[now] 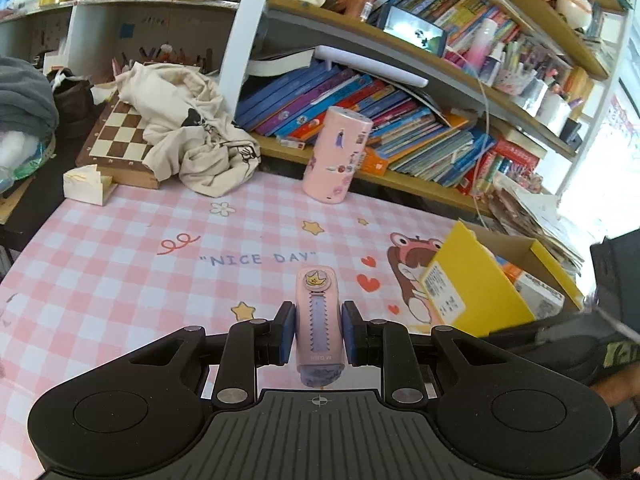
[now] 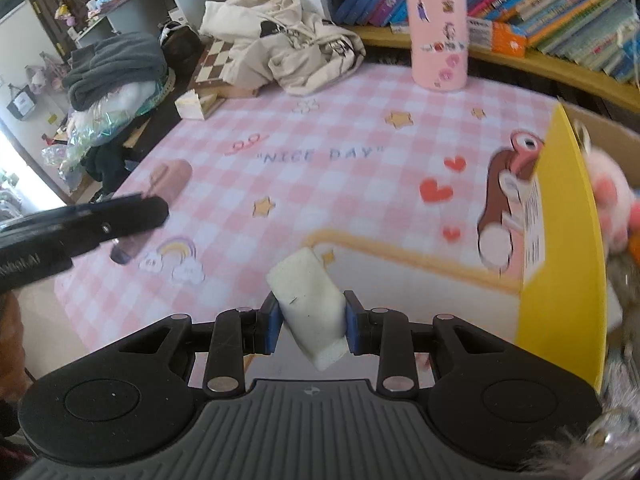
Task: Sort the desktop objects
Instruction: 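Lift and carry the pink stick and white block toward the yellow box with both tools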
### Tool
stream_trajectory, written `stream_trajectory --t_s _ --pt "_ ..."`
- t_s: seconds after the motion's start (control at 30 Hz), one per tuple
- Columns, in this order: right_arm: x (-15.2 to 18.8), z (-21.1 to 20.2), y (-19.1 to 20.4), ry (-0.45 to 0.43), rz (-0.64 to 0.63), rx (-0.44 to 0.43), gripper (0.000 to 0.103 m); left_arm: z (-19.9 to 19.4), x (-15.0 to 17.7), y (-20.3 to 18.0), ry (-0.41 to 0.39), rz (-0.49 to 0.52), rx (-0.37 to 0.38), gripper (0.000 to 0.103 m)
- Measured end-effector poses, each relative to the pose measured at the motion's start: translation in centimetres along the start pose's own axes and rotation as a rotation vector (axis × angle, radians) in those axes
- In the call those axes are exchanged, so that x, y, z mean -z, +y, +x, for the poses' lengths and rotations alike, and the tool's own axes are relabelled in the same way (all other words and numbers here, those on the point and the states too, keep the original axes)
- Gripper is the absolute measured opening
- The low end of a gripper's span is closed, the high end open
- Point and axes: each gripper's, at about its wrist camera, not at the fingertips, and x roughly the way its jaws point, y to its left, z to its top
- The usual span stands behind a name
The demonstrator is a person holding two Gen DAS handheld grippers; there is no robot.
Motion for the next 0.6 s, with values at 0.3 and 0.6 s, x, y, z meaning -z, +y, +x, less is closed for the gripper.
stream_trajectory --t_s 0.3,0.6 --pt "2.9 -1.4 0.5 -0.007 0.056 0.008 0.029 -2.5 1.7 -0.6 -0.004 0.008 0.007 0.023" --pt "3.8 -2.4 2.3 -0.024 0.020 0.002 0.029 -4.8 2.7 -0.7 -0.033 0.002 0.003 0.023"
